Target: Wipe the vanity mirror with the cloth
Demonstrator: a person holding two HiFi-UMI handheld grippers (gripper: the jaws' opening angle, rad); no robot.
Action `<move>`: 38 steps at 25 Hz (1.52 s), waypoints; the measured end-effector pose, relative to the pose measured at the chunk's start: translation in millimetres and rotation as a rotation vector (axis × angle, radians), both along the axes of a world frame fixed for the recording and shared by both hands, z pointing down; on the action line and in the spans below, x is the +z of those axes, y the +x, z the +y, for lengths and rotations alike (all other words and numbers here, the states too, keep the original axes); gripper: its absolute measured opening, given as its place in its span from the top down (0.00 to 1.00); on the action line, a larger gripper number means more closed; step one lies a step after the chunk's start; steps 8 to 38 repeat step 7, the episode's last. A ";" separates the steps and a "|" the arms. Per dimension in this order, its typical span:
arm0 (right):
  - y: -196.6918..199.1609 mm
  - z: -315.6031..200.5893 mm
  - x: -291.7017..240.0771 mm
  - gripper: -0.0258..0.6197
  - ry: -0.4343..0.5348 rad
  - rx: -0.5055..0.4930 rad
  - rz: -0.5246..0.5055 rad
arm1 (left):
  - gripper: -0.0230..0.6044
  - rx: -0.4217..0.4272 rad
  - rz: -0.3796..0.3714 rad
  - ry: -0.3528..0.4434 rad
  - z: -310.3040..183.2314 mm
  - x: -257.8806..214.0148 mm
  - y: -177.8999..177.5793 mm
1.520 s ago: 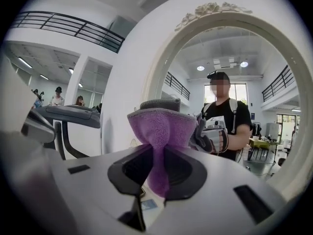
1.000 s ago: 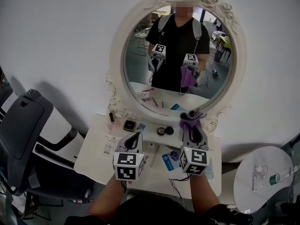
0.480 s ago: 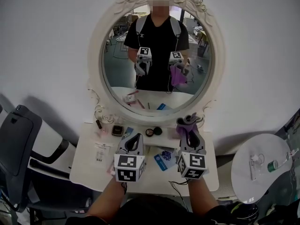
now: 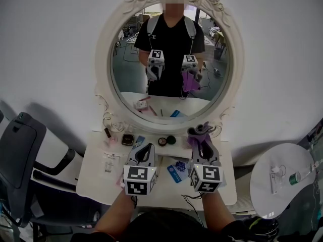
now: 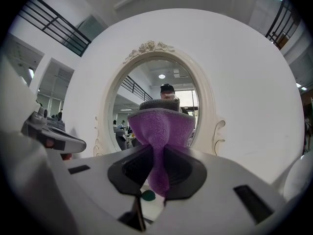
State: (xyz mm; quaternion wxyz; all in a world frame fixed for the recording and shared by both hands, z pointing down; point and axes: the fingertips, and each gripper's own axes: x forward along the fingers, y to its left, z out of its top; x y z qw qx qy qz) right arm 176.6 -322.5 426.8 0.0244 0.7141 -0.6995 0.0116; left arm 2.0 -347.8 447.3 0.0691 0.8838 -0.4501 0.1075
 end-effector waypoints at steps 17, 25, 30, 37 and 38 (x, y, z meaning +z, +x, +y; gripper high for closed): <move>-7.2 -3.4 4.7 0.86 -0.015 -0.022 0.001 | 0.97 -0.004 -0.009 -0.006 0.9 3.9 -1.6; -7.2 -3.4 4.7 0.86 -0.015 -0.022 0.001 | 0.97 -0.004 -0.009 -0.006 0.9 3.9 -1.6; -7.2 -3.4 4.7 0.86 -0.015 -0.022 0.001 | 0.97 -0.004 -0.009 -0.006 0.9 3.9 -1.6; -7.2 -3.4 4.7 0.86 -0.015 -0.022 0.001 | 0.97 -0.004 -0.009 -0.006 0.9 3.9 -1.6; -7.2 -3.4 4.7 0.86 -0.015 -0.022 0.001 | 0.97 -0.004 -0.009 -0.006 0.9 3.9 -1.6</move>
